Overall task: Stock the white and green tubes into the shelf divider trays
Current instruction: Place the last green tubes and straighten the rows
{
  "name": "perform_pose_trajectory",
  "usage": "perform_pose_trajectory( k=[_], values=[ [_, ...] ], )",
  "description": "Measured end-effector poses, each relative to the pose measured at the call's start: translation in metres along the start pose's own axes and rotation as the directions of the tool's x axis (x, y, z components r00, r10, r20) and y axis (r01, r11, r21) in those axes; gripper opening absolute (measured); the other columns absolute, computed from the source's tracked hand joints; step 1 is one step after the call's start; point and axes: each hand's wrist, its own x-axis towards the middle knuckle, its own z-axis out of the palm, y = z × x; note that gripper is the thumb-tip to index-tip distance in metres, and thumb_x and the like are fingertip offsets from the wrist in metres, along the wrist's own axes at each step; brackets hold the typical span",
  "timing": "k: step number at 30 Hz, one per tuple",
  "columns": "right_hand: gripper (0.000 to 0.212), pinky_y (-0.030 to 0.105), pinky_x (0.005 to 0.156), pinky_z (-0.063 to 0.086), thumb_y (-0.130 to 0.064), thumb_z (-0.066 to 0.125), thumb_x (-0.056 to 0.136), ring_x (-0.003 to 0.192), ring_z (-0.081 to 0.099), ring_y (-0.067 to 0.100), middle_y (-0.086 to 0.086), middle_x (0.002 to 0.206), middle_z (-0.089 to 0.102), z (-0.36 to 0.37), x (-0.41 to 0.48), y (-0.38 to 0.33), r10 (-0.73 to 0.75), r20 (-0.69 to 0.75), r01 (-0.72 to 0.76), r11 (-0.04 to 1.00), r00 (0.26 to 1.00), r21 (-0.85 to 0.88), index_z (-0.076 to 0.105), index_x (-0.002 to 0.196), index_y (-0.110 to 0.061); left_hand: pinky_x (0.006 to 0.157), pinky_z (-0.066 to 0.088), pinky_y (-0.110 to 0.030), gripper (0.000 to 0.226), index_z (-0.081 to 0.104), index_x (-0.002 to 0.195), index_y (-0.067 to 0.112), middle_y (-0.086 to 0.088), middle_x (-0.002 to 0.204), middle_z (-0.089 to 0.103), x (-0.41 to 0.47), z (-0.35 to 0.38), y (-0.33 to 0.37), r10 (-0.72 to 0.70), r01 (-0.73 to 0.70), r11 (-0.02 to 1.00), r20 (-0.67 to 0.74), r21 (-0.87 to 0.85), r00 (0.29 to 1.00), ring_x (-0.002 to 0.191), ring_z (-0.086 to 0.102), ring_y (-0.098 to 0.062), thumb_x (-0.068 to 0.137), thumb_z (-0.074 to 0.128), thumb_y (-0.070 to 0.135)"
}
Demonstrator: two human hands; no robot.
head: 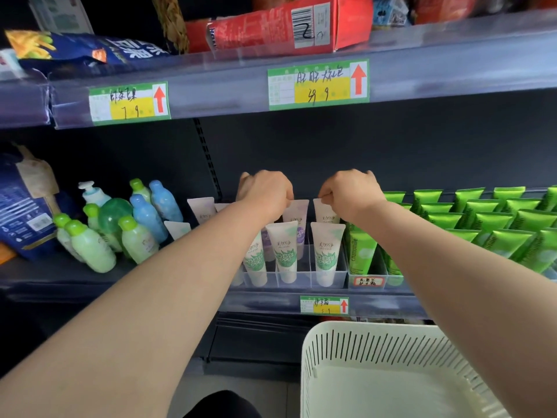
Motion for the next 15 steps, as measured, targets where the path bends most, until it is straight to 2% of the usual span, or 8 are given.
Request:
perform_pose_trajectory(
  k=[5,11,15],
  values=[
    [0.029,0.04,0.098,0.032,-0.01,0.056,0.088,0.103,0.057,0.024,-0.003,0.105,0.068,0.005,0.001,0.002,0.027,-0.007,-0.027,0.998,1.0,0.058,0.069,0.1,-0.032,0.092,0.03,-0.038,0.019,0.07,0.1,0.035,0.003,0.105,0.067,0.0,0.004,-0.006,-0.017,0.016,0.999,-0.006,-0.05,1.0,0.103,0.056,-0.022,0.092,0.058,0.022],
    [0.024,0.044,0.101,0.029,-0.022,0.052,0.094,0.108,0.054,0.024,-0.003,0.108,0.066,-0.003,-0.005,-0.002,-0.002,0.042,0.001,0.999,0.999,0.035,0.064,0.113,-0.032,0.095,0.033,-0.04,0.015,0.07,0.099,0.035,0.007,0.104,0.068,-0.006,0.001,-0.008,-0.006,0.007,0.995,0.004,-0.098,1.0,0.103,0.057,-0.021,0.091,0.06,0.026],
    [0.024,0.045,0.101,0.028,-0.023,0.051,0.094,0.108,0.055,0.026,0.0,0.11,0.067,-0.008,-0.01,-0.01,0.002,0.022,-0.003,0.999,1.0,0.047,0.064,0.112,-0.031,0.099,0.039,-0.039,0.017,0.072,0.098,0.034,0.008,0.103,0.07,-0.013,-0.01,-0.017,-0.031,0.028,0.985,-0.014,-0.17,0.999,0.104,0.059,-0.021,0.091,0.062,0.023]
  ],
)
